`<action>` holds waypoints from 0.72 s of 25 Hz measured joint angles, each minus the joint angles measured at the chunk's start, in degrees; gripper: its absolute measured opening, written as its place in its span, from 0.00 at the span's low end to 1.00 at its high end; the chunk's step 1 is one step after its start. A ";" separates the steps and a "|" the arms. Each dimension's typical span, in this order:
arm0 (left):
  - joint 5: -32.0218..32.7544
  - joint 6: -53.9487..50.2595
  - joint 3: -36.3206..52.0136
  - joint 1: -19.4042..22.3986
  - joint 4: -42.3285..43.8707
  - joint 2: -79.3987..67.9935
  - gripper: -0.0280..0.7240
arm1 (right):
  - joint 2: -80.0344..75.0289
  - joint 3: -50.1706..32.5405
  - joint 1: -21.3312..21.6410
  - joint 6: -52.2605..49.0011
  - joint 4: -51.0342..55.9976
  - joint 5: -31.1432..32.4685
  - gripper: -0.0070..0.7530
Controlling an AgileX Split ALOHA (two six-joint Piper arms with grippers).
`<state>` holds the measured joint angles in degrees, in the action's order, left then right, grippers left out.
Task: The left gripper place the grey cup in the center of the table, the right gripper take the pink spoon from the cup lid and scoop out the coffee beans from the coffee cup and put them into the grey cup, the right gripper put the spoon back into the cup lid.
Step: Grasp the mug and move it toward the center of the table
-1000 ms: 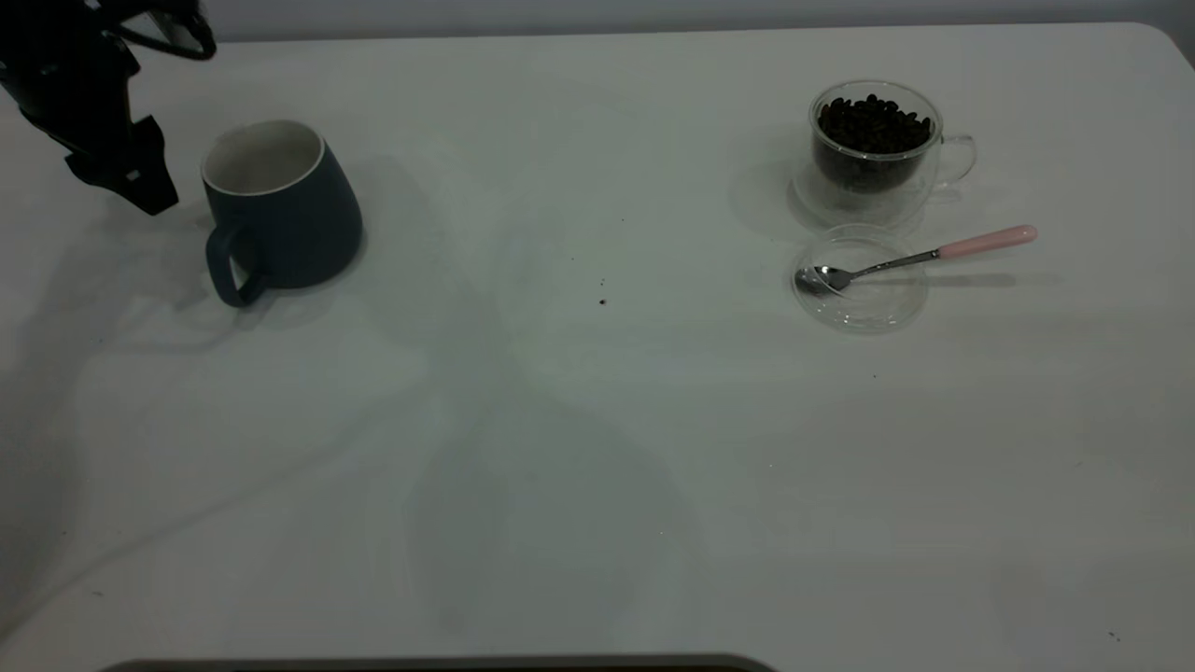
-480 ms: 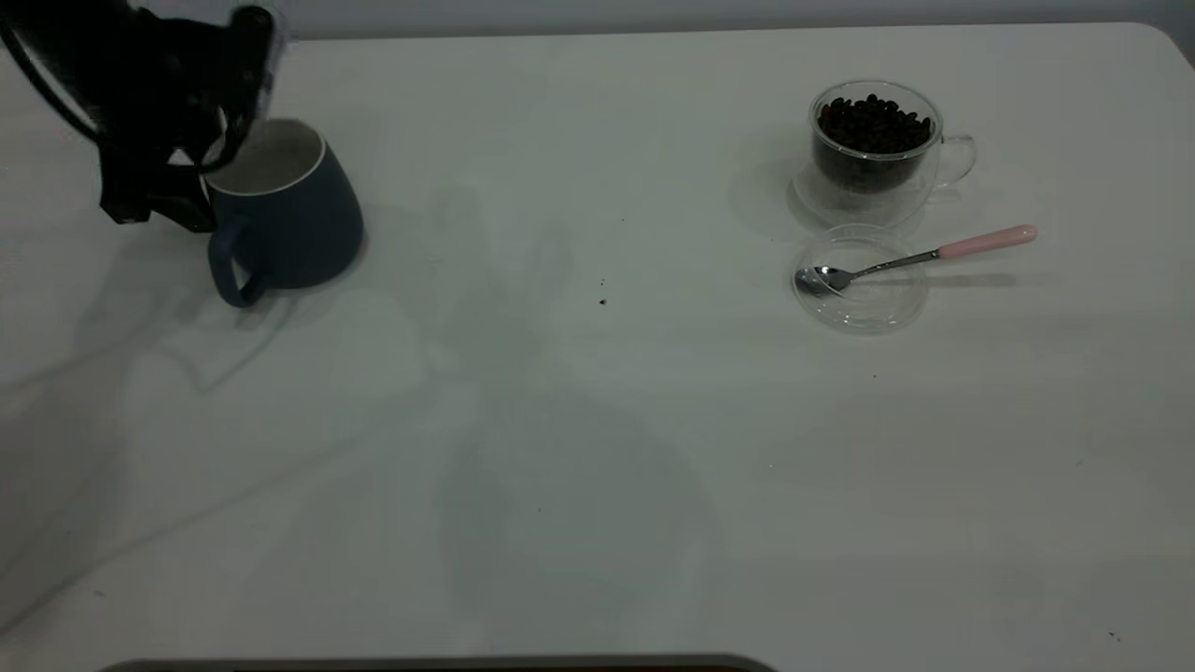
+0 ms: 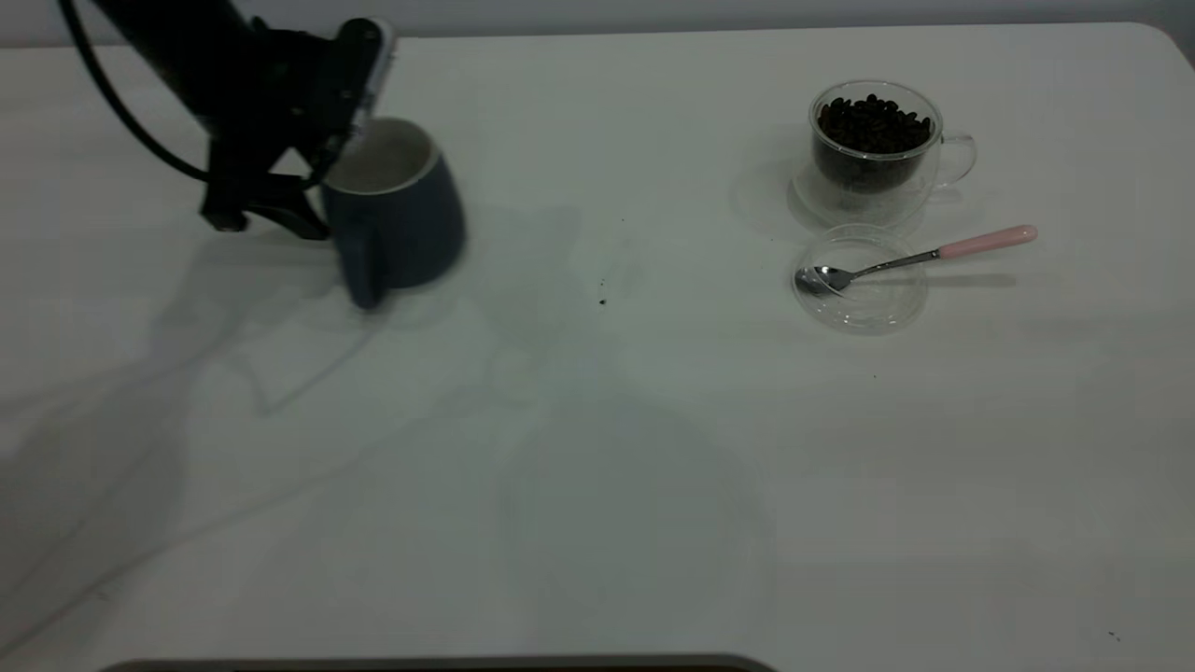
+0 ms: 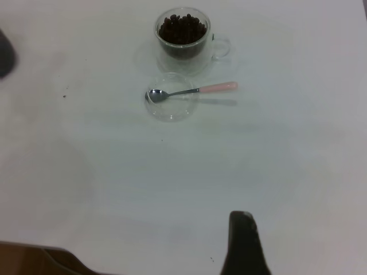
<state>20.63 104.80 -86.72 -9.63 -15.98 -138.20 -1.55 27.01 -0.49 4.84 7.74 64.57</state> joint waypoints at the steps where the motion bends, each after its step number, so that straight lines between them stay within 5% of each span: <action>1: -0.11 0.26 0.00 -0.66 -0.93 0.00 0.79 | 0.00 0.00 0.00 0.00 0.00 0.00 0.76; 12: -3.25 0.73 0.00 -7.18 -6.68 0.00 0.79 | 0.00 0.00 0.00 0.06 0.00 0.00 0.76; 18: -1.86 -2.16 0.00 -6.52 -6.37 0.00 0.79 | 0.00 0.00 0.00 0.00 0.00 0.00 0.76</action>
<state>18.77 102.64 -86.72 -16.15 -22.35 -138.20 -1.55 27.01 -0.49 4.84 7.74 64.57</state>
